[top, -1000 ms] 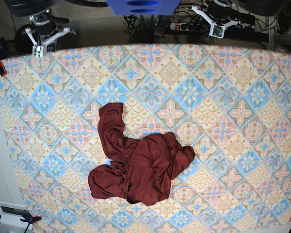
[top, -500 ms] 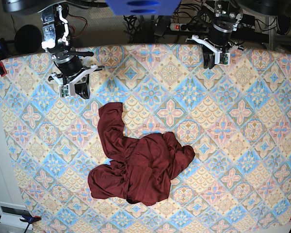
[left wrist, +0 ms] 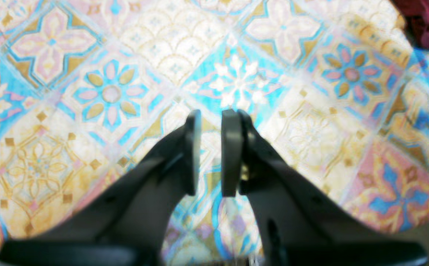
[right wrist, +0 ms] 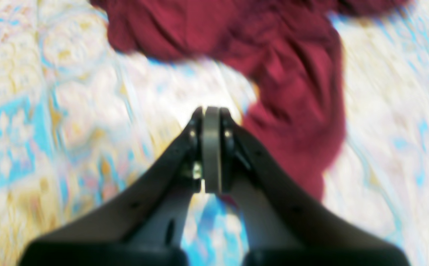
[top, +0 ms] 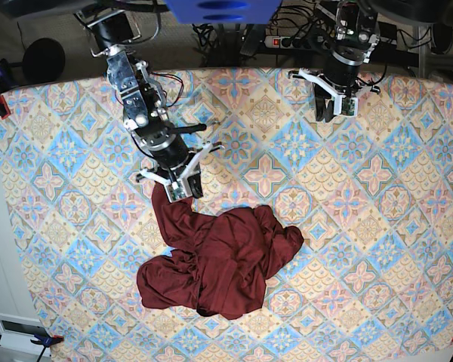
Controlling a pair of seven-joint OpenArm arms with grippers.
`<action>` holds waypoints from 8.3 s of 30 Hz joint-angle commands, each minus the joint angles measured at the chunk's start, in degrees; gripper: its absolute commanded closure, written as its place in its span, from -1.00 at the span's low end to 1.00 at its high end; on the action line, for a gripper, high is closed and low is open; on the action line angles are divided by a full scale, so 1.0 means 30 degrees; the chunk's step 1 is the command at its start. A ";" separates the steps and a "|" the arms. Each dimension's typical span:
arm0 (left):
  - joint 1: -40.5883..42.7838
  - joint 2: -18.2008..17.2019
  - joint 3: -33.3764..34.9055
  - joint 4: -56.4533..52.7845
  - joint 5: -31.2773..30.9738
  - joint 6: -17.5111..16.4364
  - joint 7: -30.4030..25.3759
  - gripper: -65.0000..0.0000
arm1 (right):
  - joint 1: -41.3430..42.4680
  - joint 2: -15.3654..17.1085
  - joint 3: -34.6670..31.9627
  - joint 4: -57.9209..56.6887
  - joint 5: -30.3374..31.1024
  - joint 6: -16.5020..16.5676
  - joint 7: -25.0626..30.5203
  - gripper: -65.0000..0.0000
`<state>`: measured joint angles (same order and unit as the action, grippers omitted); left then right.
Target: Layout the t-shirt on the table in an organized manner, then fold the t-shirt properly
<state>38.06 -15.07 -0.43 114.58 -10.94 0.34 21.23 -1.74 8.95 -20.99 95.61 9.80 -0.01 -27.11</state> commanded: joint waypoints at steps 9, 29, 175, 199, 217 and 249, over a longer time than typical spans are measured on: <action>-0.0366 0.0056 -0.0048 0.0354 -0.0178 -0.0010 0.0907 0.71 | 0.5195 -0.0947 -0.0987 -0.4809 -0.0030 -0.0011 0.0437 1.00; -0.0454 0.0906 -0.0078 0.0296 -0.0178 -0.0010 0.0966 0.71 | 0.9326 -0.2324 -0.0958 -0.9966 0.1172 -0.0011 -0.0149 -0.05; -0.8834 -0.1174 -1.0539 -0.3865 -1.0932 -0.1710 0.6680 1.00 | 0.3436 0.5647 1.3137 -0.3812 1.8139 0.4560 -0.4310 1.00; -0.4615 -0.3782 -0.7873 -0.3103 -1.0903 -0.1769 1.0959 0.44 | -0.2131 0.5559 1.8382 0.0144 1.8080 0.4502 -0.4281 1.00; -1.9853 -0.0881 -0.1953 -1.6730 -1.0727 -0.1739 0.6358 0.15 | -0.3626 0.5500 1.9643 0.0935 1.8051 0.4502 -0.4281 1.00; -2.9963 -0.2405 0.6193 -2.8422 -1.0815 -0.1534 -0.3635 0.98 | -0.3890 0.5471 2.1577 0.0671 1.8051 0.4502 -0.4281 1.00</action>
<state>-50.02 -22.31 18.33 28.45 -43.29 -3.84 11.18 -13.76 23.94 43.20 96.71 63.02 13.06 -41.65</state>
